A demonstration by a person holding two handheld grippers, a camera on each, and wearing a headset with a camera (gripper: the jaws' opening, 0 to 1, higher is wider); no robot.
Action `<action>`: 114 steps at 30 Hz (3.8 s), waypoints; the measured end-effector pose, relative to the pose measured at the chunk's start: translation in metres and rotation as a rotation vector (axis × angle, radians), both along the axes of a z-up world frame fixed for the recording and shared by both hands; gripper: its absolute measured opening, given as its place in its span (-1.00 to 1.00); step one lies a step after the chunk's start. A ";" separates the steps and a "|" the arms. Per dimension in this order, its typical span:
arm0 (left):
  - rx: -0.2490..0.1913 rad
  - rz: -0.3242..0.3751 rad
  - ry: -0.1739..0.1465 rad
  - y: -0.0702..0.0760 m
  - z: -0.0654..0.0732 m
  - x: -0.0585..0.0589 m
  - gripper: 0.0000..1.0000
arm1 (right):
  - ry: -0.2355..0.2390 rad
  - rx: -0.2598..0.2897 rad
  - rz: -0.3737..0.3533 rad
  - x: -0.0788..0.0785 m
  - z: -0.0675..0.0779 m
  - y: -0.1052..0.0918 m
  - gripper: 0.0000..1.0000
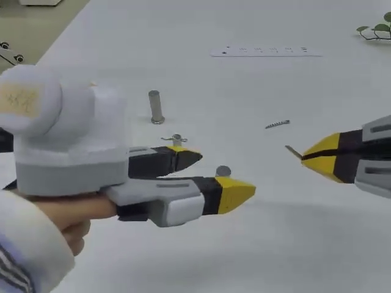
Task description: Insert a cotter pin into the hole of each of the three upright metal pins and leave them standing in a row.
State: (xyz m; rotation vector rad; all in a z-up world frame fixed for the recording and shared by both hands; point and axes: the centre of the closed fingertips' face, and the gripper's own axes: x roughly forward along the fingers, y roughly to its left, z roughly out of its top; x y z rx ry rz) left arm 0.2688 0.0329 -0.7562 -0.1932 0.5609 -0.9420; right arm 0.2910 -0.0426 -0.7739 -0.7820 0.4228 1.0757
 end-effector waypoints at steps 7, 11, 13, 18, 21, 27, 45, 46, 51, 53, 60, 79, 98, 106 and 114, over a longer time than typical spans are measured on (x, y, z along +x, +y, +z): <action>-0.088 -0.023 0.077 -0.022 0.006 0.001 -0.16 | -0.070 -0.052 0.049 -0.004 0.000 0.006 -0.95; -0.108 -0.038 0.092 -0.032 0.006 0.002 -0.29 | -0.097 -0.067 0.074 -0.009 0.001 0.013 -0.95; -0.108 -0.049 0.102 -0.036 0.005 0.001 -0.41 | -0.103 -0.075 0.086 -0.012 0.001 0.016 -0.95; -0.122 -0.055 0.124 -0.043 0.003 0.000 -0.52 | -0.116 -0.078 0.109 -0.017 0.002 0.022 -0.95; -0.122 -0.057 0.132 -0.045 0.001 0.000 -0.58 | -0.127 -0.078 0.117 -0.018 0.004 0.025 -0.95; -0.136 -0.060 0.146 -0.047 0.001 -0.002 -0.76 | -0.136 -0.076 0.132 -0.021 0.006 0.028 -0.95; -0.110 -0.044 0.148 -0.042 -0.003 0.000 -0.95 | -0.155 -0.093 0.162 -0.024 0.006 0.032 -0.95; -0.105 -0.044 0.148 -0.042 -0.004 0.000 -0.95 | -0.157 -0.094 0.161 -0.024 0.006 0.032 -0.95; -0.093 -0.056 0.148 -0.043 -0.006 -0.001 -0.96 | -0.157 -0.104 0.170 -0.024 0.006 0.032 -0.95; -0.092 -0.060 0.146 -0.043 -0.006 -0.002 -0.96 | -0.159 -0.107 0.175 -0.025 0.006 0.032 -0.95; -0.092 -0.066 0.150 -0.042 -0.006 -0.002 -0.97 | -0.158 -0.107 0.185 -0.026 0.006 0.032 -0.95; -0.080 -0.053 0.149 -0.038 -0.007 -0.004 -0.99 | -0.154 -0.107 0.218 -0.029 0.005 0.036 -0.93; -0.079 -0.055 0.111 -0.028 -0.007 -0.004 -1.00 | -0.101 -0.045 0.203 -0.026 0.010 0.037 -0.64; 0.019 -0.194 -0.071 -0.025 -0.007 -0.014 -1.00 | 0.128 0.066 0.173 -0.036 0.001 0.035 -0.45; 0.100 -0.302 -0.172 -0.022 -0.018 -0.028 -1.00 | 0.251 0.095 0.154 -0.043 -0.012 0.031 -0.35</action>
